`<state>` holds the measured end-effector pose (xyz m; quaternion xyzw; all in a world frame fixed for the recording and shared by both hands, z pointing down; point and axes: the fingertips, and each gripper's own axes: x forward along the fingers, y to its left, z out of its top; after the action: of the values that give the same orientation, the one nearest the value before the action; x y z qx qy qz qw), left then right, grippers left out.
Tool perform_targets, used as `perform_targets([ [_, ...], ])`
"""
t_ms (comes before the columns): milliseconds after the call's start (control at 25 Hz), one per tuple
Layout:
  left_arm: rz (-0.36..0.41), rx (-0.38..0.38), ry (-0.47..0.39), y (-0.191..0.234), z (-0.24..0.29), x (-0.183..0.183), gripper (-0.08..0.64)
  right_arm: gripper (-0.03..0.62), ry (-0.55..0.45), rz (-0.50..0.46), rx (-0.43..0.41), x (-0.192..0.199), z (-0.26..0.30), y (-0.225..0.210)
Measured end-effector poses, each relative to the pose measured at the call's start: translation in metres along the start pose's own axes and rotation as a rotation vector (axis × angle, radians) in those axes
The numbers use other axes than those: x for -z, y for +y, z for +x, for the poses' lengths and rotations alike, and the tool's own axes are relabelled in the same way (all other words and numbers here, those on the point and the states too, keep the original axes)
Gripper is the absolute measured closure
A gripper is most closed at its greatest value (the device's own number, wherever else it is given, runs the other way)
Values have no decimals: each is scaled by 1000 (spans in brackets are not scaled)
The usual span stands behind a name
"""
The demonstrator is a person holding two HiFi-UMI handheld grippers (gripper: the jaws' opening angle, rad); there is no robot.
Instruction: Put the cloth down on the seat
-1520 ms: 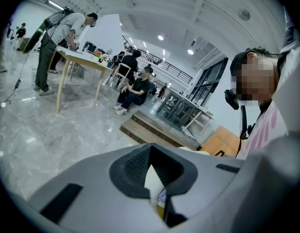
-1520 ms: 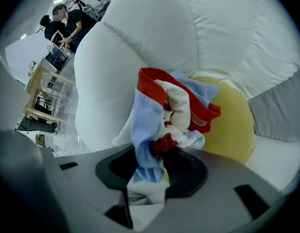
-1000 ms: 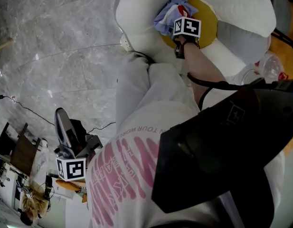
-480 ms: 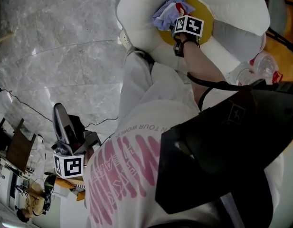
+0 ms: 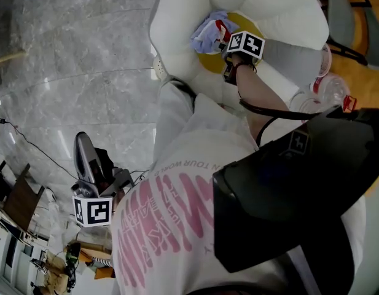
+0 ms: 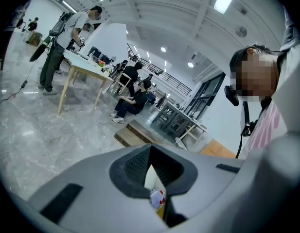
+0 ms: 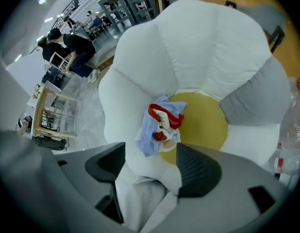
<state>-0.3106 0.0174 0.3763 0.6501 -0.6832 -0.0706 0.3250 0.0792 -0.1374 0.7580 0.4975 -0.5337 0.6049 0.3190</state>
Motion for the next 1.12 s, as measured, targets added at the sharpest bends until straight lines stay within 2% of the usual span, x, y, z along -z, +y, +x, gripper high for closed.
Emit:
perform_targets([
  [120,9,21,-27,-11,-6,-1,551,259,-27,38,-57,-6,-18,8],
  [200,7,36,-25,-14,-7,1,551,309,-60,89,-109,-12,-29,17],
  [360,24,83,-25,-22,-2,2,551,537,-138,129,-214,-35,-54,41],
  [440,36,94,-34,-34,-4,1,551,566,-151,129,-281,-39,-72,50],
  [640,80,176,-68,-70,-13,0,551,580,-208,82,-505,-41,-131,79],
  [920,70,240,-100,-97,-42,30,551,580,-337,31,-967,-20,-262,129],
  [1120,59,290,-139,-135,-66,53,551,580,-415,-139,-1261,14,-381,132],
])
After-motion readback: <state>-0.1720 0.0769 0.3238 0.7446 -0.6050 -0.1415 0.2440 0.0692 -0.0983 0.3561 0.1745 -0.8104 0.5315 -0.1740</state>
